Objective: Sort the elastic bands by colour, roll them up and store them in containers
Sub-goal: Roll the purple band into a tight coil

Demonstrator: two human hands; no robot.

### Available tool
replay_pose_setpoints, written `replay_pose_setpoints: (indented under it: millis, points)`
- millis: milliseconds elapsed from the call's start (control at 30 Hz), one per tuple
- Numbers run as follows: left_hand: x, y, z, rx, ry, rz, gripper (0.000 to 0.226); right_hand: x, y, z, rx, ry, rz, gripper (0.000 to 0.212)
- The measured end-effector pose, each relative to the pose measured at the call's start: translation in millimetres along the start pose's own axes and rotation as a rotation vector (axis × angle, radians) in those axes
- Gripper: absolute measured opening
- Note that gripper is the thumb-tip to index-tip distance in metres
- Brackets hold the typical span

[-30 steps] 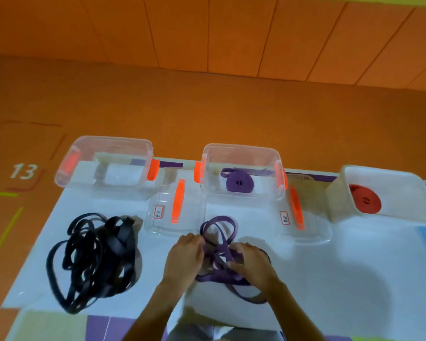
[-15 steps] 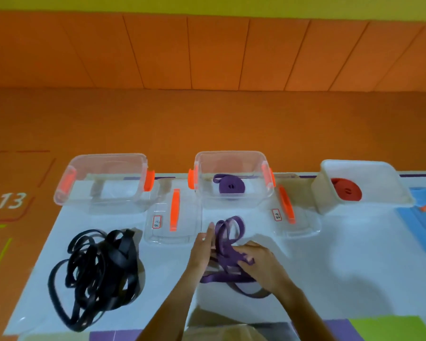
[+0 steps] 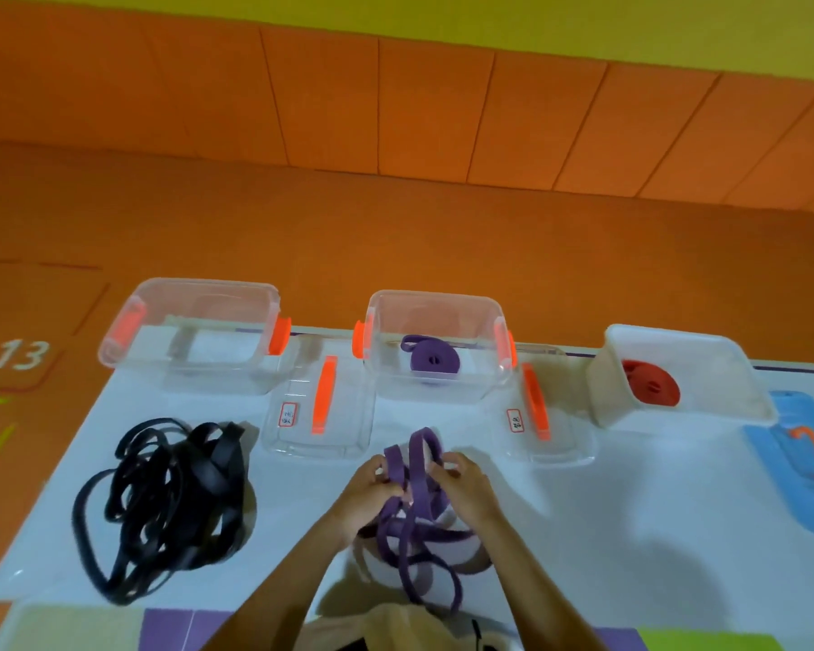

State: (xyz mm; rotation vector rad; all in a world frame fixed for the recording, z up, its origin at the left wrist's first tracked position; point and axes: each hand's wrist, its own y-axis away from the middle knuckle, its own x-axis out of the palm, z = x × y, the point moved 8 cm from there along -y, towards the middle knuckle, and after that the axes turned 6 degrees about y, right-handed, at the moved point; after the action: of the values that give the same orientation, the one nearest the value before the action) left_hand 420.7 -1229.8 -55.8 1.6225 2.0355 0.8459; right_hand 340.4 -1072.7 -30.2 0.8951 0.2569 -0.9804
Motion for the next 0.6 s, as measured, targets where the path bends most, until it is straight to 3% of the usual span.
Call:
replay_pose_setpoints:
  millis: [267, 367, 433, 500, 600]
  points:
    - [-30, 11, 0, 0.002, 0.026, -0.045, 0.02, 5, -2, 28, -0.118, -0.279, 0.022, 0.013]
    - [-39, 5, -9, 0.014, -0.139, -0.137, 0.007, -17, -1, 32, -0.087, -0.459, 0.003, 0.026]
    - [-43, 2, -13, -0.014, -0.346, -0.221, 0.01, -40, 1, 45, -0.19, -0.416, -0.001, 0.036]
    - [-43, 2, -19, -0.03, -0.488, -0.262, 0.019, -67, 7, 64, -0.347, -0.22, -0.052, 0.036]
    - [-30, 3, -48, 0.134, -0.542, -0.279, 0.032, -89, 19, 80, -0.435, -0.154, -0.035, 0.039]
